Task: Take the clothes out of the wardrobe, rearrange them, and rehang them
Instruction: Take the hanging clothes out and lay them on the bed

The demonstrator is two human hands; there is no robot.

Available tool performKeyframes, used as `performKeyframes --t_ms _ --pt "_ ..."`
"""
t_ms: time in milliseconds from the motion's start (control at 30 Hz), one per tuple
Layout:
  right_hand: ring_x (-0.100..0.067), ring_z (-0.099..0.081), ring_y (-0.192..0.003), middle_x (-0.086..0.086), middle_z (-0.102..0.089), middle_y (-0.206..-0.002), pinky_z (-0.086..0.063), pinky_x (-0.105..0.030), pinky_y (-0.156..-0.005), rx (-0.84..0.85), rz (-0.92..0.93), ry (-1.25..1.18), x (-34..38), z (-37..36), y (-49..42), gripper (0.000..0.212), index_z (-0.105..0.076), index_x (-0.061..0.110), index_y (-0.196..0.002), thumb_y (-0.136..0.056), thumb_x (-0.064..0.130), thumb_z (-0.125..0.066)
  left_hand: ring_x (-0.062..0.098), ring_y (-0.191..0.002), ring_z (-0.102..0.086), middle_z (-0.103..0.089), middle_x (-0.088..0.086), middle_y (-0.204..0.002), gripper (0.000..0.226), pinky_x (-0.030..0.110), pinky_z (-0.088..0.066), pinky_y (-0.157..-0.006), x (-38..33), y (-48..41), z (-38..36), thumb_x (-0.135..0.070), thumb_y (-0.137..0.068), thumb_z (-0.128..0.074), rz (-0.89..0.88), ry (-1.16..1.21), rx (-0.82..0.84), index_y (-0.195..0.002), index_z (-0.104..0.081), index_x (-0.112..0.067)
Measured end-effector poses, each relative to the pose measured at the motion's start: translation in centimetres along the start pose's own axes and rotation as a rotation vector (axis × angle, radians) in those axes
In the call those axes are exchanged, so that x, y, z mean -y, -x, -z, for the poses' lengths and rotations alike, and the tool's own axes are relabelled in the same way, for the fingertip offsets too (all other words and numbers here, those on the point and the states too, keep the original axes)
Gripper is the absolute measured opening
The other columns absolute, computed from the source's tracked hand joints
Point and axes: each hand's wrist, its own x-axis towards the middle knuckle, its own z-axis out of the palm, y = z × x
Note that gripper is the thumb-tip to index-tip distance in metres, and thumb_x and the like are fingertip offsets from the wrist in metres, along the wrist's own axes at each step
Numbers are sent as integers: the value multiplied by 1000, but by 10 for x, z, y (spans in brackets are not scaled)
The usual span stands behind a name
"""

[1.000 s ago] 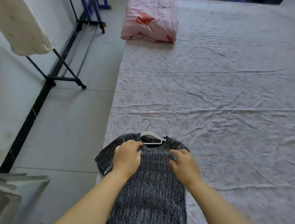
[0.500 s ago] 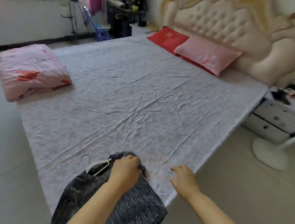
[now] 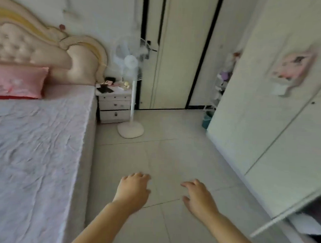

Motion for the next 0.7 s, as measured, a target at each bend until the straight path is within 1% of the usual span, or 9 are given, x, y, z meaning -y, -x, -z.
performKeyframes --t_ms 200,267,367,467,533,600,700 --pt "-15 -41 -122 4 -41 -133 -37 -25 -99 -168 -356 -61 -189 69 102 44 -41 25 -138 -94 28 -49 18 -129 -37 -40 -5 -141 46 32 -27 -106 -225 -53 -48 -37 -94 -45 -419 -71 89 -138 -35 -28" --pt "-15 -41 -123 3 -41 -134 -37 -25 -99 -200 -469 -39 -253 88 141 44 -41 24 -138 -95 26 -49 18 -126 -40 -42 -5 -139 46 31 -29 -106 -305 -58 -67 -39 -94 -45 -542 -114 107 -138 -36 -28" --pt "-15 -39 -123 2 -39 -136 -33 -23 -99 -217 -626 37 -339 107 200 39 -42 21 -135 -96 22 -43 18 -123 -44 -44 -4 -138 46 32 -33 -103 -415 -58 -97 -40 -94 -45 -726 -178 127 -138 -36 -28" --pt "-17 -38 -124 0 -38 -136 -32 -26 -99 -238 -785 32 -405 129 252 44 -36 23 -139 -96 25 -44 18 -118 -48 -50 -3 -131 42 30 -35 -99 -507 -53 -122 -37 -93 -46 -883 -165 131 -133 -42 -27" --pt "-19 -39 -124 -1 -39 -135 -34 -28 -99 -229 -866 36 -440 141 278 43 -38 22 -137 -95 27 -46 17 -117 -48 -50 -3 -128 42 29 -35 -98 -558 -47 -134 -35 -93 -45 -982 -157 150 -133 -42 -25" --pt "-20 -40 -121 -1 -41 -133 -36 -29 -99 -242 -917 55 -474 152 297 42 -42 21 -135 -93 27 -47 16 -117 -47 -50 -3 -128 42 29 -34 -98 -604 -46 -145 -36 -94 -44 -1073 -161 154 -134 -40 -25" --pt "-19 -42 -119 0 -43 -131 -39 -28 -98 -302 -970 49 -517 174 317 43 -43 23 -136 -93 24 -47 15 -115 -48 -50 -4 -128 42 29 -36 -98 -666 -55 -158 -38 -93 -45 -1152 -109 165 -134 -41 -27"
